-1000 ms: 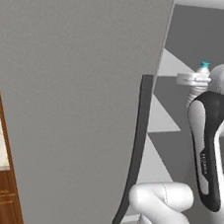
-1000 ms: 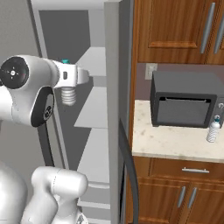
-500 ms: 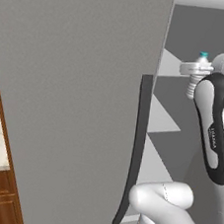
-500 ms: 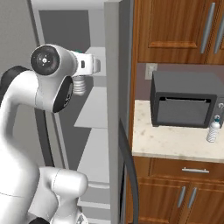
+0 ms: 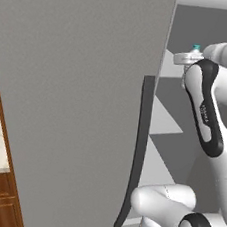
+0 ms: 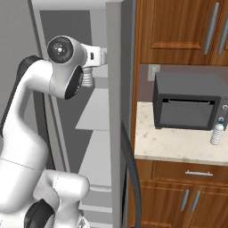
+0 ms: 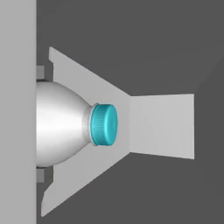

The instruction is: Take the bottled waters from the counter and place them in the freezer to freeze. Close the freezer door after placing the bottles.

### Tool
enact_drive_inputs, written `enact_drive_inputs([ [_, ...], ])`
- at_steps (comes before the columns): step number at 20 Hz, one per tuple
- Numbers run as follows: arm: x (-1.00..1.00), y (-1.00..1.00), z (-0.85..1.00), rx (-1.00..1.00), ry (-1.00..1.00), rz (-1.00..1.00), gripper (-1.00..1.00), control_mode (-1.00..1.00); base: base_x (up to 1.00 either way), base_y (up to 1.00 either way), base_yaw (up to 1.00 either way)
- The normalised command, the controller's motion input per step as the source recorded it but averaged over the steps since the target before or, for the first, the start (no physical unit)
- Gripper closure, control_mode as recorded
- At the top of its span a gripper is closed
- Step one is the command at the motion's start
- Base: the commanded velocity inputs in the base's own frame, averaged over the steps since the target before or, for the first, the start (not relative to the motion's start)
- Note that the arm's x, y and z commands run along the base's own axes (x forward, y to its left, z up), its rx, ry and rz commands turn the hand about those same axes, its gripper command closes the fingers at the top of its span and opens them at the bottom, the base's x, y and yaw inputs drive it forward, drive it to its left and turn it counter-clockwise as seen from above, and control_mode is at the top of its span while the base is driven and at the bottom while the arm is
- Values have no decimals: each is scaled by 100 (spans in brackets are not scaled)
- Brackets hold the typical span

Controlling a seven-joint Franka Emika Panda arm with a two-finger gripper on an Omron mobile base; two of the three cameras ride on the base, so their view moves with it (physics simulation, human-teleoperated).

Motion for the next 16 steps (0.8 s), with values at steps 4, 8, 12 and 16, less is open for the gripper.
enact_drive_inputs([
  [4, 41, 0, 0, 0, 0, 0, 100, -100, 0, 0, 0],
  [8, 36, 0, 6, 0, 0, 0, 100, -100, 0, 0, 0],
  [12, 28, -1, 6, 0, -3, 5, 100, -100, 0, 0, 0],
  [16, 20, 0, 0, 0, -15, 8, 100, -100, 0, 0, 0],
])
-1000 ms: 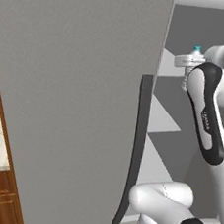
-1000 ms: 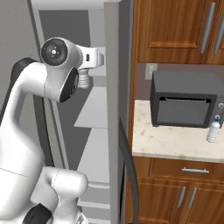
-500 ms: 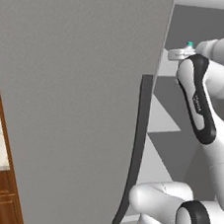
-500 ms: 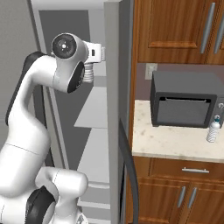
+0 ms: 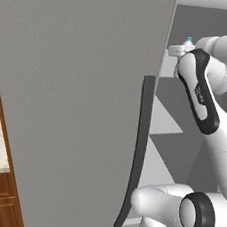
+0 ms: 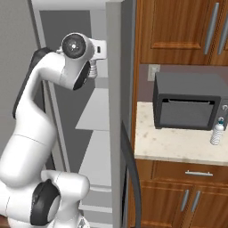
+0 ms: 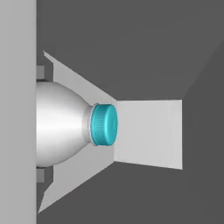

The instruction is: Take the bottled waters from the counter and place them in the freezer to freeze. Close the freezer door after placing the bottles.

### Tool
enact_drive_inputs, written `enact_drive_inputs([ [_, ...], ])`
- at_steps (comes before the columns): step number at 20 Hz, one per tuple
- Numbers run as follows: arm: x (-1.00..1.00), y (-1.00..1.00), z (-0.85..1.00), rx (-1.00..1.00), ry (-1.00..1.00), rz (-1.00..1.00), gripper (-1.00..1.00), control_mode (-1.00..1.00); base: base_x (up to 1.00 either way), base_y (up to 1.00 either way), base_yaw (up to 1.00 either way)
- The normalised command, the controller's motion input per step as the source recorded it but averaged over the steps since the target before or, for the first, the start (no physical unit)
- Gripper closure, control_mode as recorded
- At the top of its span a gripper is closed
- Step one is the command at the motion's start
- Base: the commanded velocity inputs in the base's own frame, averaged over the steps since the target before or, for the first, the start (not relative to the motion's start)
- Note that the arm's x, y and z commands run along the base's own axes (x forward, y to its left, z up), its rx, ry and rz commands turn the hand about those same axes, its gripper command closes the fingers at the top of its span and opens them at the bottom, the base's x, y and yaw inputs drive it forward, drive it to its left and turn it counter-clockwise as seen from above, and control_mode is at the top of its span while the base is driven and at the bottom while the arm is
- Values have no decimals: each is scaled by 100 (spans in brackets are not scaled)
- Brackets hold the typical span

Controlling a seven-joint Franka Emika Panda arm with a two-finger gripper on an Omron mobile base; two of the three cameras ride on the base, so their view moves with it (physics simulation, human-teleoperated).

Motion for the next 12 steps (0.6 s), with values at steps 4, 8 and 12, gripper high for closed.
enact_drive_inputs([
  [4, 6, -2, 3, 0, -17, 5, 100, -100, 0, 0, 0],
  [8, 11, 0, 0, 0, -12, 6, 100, -100, 0, 0, 0],
  [12, 13, 0, 0, 0, -1, 0, 100, -100, 0, 0, 0],
])
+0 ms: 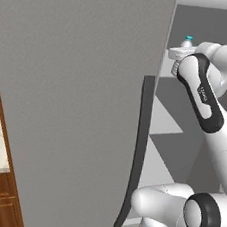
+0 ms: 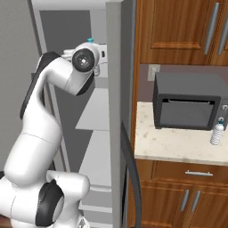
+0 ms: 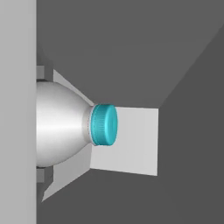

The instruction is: Take the bottled waters from the counter and place them in the freezer to freeze. Close the freezer door after placing the bottles.

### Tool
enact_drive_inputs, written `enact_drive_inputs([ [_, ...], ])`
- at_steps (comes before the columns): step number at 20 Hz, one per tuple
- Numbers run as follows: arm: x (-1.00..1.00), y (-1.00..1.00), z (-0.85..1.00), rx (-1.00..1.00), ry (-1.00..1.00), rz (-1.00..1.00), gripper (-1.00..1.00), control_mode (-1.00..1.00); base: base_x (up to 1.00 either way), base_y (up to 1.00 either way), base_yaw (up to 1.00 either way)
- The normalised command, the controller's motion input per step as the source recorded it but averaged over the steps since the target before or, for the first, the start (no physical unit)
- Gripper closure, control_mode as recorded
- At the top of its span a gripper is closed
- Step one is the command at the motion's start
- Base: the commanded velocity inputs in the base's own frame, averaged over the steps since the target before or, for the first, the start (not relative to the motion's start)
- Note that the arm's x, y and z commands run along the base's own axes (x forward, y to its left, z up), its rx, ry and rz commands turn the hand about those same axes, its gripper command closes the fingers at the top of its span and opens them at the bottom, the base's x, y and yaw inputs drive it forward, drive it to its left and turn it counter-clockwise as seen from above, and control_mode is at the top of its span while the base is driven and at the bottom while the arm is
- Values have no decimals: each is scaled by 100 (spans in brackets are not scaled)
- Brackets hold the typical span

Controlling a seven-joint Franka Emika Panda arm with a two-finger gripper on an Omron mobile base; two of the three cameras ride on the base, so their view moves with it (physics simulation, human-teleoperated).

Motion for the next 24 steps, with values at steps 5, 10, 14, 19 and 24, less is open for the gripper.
enact_drive_inputs([
  [5, 14, 0, 0, 0, 0, 0, 100, -100, 0, 0, 0],
  [10, 10, -3, 0, 0, 0, 0, 100, -100, 0, 0, 0],
  [14, 30, -8, 0, 0, 0, 3, 100, -100, 0, 0, 0],
  [19, 39, -2, 0, 0, 0, 5, 100, -100, 0, 0, 0],
  [24, 34, 0, 0, 0, 0, 2, 100, -100, 0, 0, 0],
])
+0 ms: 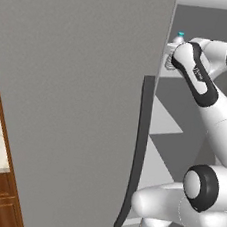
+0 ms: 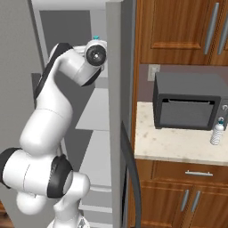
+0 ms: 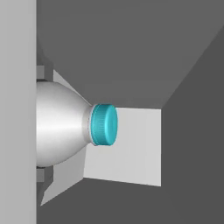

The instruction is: Take the bottled waters from the counter and place them in the freezer to freeze. Close the freezer door after placing the bottles.

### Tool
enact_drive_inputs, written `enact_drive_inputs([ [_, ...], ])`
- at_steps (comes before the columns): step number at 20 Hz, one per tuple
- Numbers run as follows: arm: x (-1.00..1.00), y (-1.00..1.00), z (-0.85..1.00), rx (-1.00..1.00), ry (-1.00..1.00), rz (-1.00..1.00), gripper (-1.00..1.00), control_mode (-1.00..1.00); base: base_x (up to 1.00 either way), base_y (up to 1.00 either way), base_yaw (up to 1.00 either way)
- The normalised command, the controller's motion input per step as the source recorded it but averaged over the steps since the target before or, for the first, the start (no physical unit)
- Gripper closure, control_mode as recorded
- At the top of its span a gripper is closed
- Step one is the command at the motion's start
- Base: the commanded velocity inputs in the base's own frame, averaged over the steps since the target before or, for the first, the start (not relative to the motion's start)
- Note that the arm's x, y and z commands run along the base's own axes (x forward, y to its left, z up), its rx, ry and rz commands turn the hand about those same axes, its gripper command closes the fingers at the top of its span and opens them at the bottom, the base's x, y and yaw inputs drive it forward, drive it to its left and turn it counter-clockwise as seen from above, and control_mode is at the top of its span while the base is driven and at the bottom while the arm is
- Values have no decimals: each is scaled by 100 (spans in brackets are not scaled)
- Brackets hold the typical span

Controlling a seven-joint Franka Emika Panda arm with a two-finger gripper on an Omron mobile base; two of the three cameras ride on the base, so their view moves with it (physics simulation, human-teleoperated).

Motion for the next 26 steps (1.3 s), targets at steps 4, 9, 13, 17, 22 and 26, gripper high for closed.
enact_drive_inputs([
  [4, 27, 0, -2, 0, 0, 0, 100, -100, 0, 0, 0],
  [9, 21, 0, -2, 0, 0, 0, 100, -100, 0, 0, 0],
  [13, 33, 0, 0, 0, 0, 1, 100, -100, 0, 0, 0],
  [17, 34, 0, 0, 0, 0, 3, 100, -100, 0, 0, 0],
  [22, 33, 0, 0, 0, 0, 3, 100, -100, 0, 0, 0],
  [26, 30, 0, -5, 0, 0, 3, 100, -100, 0, 0, 0],
])
